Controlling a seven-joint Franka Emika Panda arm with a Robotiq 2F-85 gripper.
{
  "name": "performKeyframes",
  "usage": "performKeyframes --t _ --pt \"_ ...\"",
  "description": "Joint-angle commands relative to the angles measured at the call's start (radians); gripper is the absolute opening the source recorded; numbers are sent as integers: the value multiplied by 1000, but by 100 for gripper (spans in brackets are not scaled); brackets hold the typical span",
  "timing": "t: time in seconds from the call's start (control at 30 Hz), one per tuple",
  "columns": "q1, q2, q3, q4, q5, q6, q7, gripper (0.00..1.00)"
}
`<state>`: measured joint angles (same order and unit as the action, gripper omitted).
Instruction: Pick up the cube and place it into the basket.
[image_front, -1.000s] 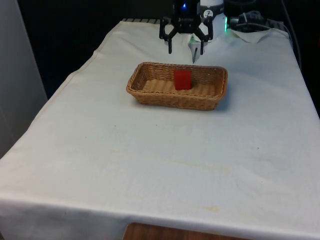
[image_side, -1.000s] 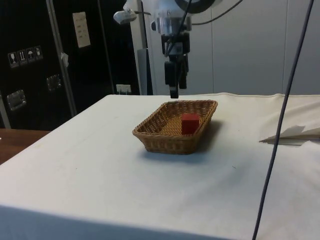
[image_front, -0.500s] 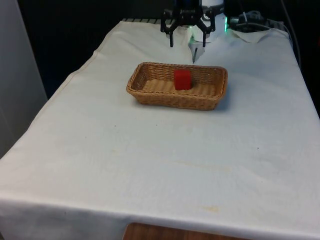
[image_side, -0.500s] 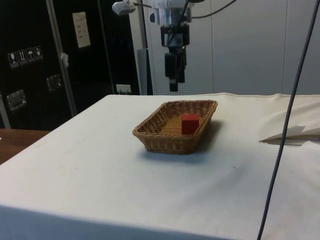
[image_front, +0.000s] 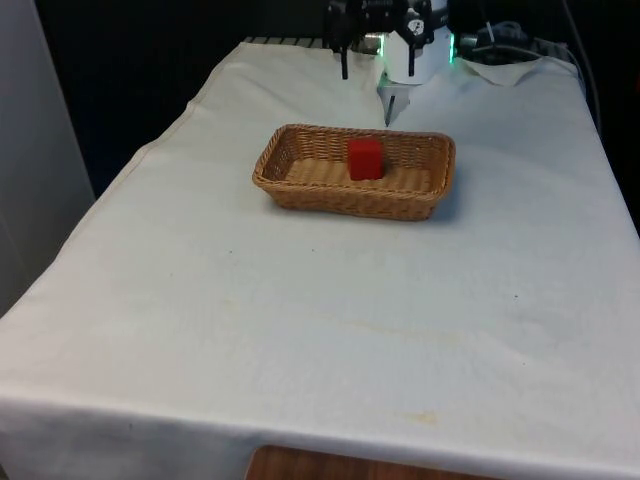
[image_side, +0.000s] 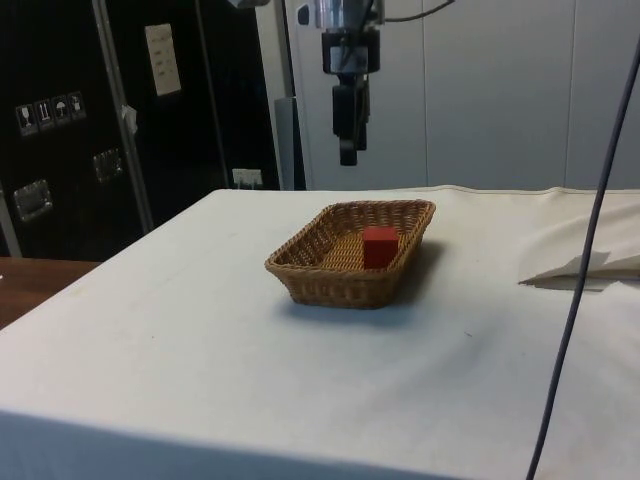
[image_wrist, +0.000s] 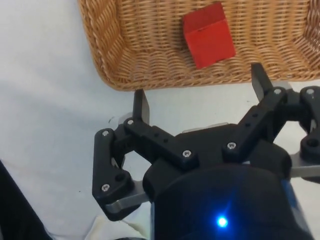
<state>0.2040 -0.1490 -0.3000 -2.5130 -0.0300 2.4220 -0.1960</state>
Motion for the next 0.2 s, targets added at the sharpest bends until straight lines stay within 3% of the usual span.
performKeyframes --t 0.0,0.17 --pt "-2 -9 2 1 -14 -11 4 100" --pt "-1 -19 1 1 -8 -18 -4 100"
